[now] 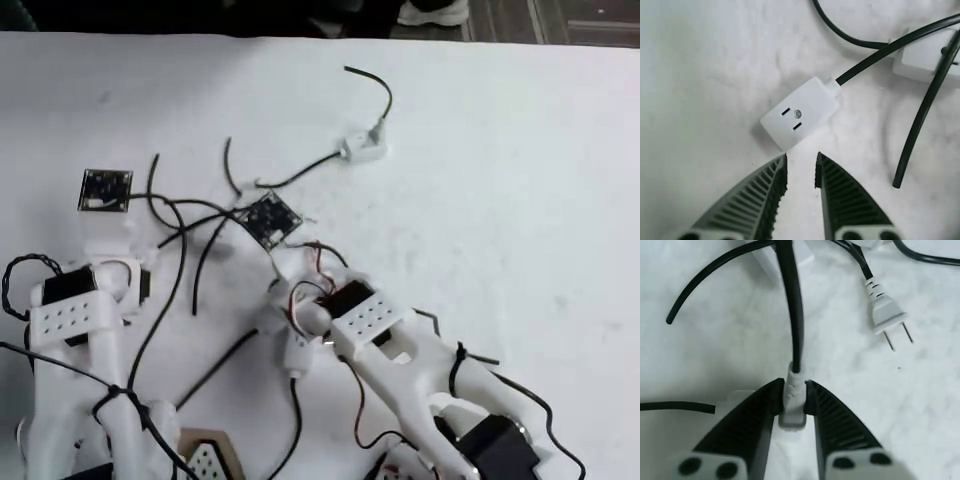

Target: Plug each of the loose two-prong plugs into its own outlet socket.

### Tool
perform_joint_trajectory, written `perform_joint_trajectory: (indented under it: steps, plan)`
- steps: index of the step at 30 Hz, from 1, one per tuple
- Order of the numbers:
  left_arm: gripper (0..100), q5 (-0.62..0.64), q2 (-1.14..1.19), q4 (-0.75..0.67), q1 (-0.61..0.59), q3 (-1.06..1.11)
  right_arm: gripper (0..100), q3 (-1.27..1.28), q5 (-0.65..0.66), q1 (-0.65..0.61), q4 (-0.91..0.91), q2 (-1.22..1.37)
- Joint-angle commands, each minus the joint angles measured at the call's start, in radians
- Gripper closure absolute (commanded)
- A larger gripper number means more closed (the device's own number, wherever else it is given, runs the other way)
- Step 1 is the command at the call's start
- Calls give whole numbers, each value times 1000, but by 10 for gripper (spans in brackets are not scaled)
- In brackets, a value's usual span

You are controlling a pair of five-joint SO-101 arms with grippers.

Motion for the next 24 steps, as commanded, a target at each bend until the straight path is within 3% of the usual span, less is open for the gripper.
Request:
perform_joint_trajectory:
  steps: [1,21,24]
  plan:
    - [888,-2,-25,-15,-1,-3,896,5,6,15,76,5]
    - [887,-2,-25,-15,1,-3,921,11,3,38,153,-177]
    - [887,-2,-25,-15,1,-3,920,6,-43,36,151,-179]
